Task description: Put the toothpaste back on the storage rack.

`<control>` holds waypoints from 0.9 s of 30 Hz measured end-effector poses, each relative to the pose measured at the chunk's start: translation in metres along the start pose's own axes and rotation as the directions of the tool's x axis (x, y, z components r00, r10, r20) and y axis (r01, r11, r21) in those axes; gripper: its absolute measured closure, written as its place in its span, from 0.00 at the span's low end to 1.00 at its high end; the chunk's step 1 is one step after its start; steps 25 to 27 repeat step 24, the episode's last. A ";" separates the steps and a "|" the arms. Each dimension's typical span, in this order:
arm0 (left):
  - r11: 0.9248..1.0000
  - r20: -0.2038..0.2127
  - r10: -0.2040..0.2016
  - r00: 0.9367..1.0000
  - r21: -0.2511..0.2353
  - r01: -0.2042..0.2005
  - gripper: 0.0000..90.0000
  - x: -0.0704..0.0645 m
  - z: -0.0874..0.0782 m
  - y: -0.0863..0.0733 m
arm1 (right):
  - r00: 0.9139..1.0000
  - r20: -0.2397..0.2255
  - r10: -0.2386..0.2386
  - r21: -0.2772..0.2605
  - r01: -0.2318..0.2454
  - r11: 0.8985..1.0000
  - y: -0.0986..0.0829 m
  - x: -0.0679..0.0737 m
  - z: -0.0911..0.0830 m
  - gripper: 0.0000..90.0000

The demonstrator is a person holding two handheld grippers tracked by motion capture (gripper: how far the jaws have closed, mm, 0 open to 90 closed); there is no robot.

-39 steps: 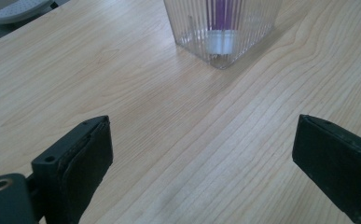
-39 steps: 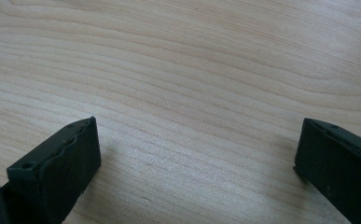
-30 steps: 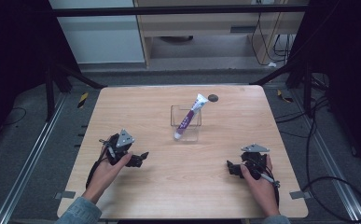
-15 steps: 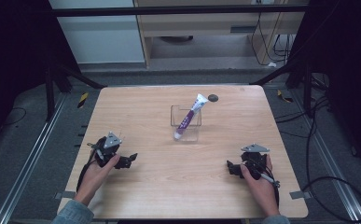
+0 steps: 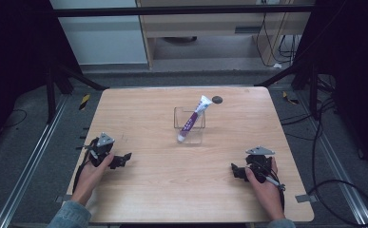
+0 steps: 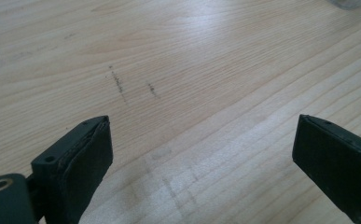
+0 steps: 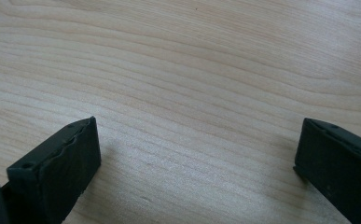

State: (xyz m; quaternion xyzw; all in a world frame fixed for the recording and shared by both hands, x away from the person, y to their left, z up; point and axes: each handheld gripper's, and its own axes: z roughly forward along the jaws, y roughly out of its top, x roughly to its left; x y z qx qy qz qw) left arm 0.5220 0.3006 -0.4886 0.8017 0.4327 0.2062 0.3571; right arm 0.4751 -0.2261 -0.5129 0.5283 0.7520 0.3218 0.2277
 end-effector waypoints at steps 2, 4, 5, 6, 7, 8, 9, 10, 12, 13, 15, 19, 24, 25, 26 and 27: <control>1.000 -0.001 -0.006 1.000 0.003 0.006 0.05 0.002 0.003 -0.001 | 1.000 0.000 0.000 0.000 0.000 1.000 0.000 0.000 0.000 0.00; 1.000 -0.002 -0.014 1.000 0.001 0.014 0.05 0.004 0.006 -0.002 | 1.000 0.000 0.000 0.000 0.000 1.000 0.000 0.000 0.000 0.00; 1.000 -0.004 -0.015 1.000 0.005 0.015 0.05 0.006 0.007 -0.002 | 1.000 0.000 0.000 0.000 0.000 1.000 0.000 0.000 0.000 0.00; 1.000 -0.006 -0.020 1.000 0.007 0.020 0.05 0.007 0.009 -0.003 | 1.000 0.000 0.000 0.000 0.000 1.000 0.000 0.000 0.000 0.00; 1.000 -0.009 -0.021 1.000 0.011 0.021 0.05 0.008 0.010 -0.004 | 1.000 0.000 -0.001 0.000 0.001 1.000 0.000 0.000 0.000 0.00; 1.000 -0.011 -0.022 1.000 0.016 0.022 0.05 0.009 0.012 -0.004 | 1.000 0.001 0.000 0.000 0.000 1.000 0.000 0.000 0.000 0.00; 1.000 -0.013 -0.019 1.000 0.022 0.019 0.05 0.009 0.014 -0.005 | 1.000 0.001 0.000 0.000 0.000 1.000 0.000 0.000 0.000 0.00; 0.999 -0.015 -0.018 1.000 0.028 0.018 0.05 0.009 0.016 -0.005 | 1.000 0.000 0.000 0.000 0.000 1.000 0.000 0.000 0.000 0.00; 0.999 -0.015 -0.016 1.000 0.035 0.016 0.05 0.009 0.019 -0.007 | 1.000 0.000 0.000 0.000 0.000 1.000 0.000 0.000 0.000 0.00; 0.999 -0.014 -0.011 1.000 0.044 0.011 0.05 0.009 0.020 -0.007 | 1.000 0.001 0.000 0.000 0.000 1.000 0.000 0.000 0.000 0.00; 0.999 -0.016 -0.012 1.000 0.043 0.013 0.03 0.010 0.021 -0.007 | 1.000 0.001 0.000 0.000 0.000 1.000 0.000 0.000 0.000 0.00; 0.999 -0.012 -0.005 1.000 0.054 0.006 0.01 0.010 0.022 -0.006 | 1.000 0.001 0.000 0.000 0.000 1.000 0.000 0.000 0.000 0.00; 0.998 -0.033 -0.034 0.999 0.058 0.036 0.00 0.009 0.021 -0.007 | 1.000 0.000 0.004 0.001 -0.004 1.000 0.000 0.000 0.000 0.00; 0.998 -0.033 -0.034 0.999 0.058 0.036 0.00 0.009 0.021 -0.007 | 1.000 0.000 0.004 0.001 -0.004 1.000 0.000 0.000 0.000 0.00; 0.998 -0.033 -0.034 0.999 0.058 0.036 0.00 0.009 0.021 -0.007 | 1.000 0.000 0.004 0.001 -0.004 1.000 0.000 0.000 0.000 0.00; 0.998 -0.033 -0.034 0.999 0.058 0.036 0.00 0.009 0.021 -0.007 | 1.000 0.000 0.004 0.001 -0.004 1.000 0.000 0.000 0.000 0.00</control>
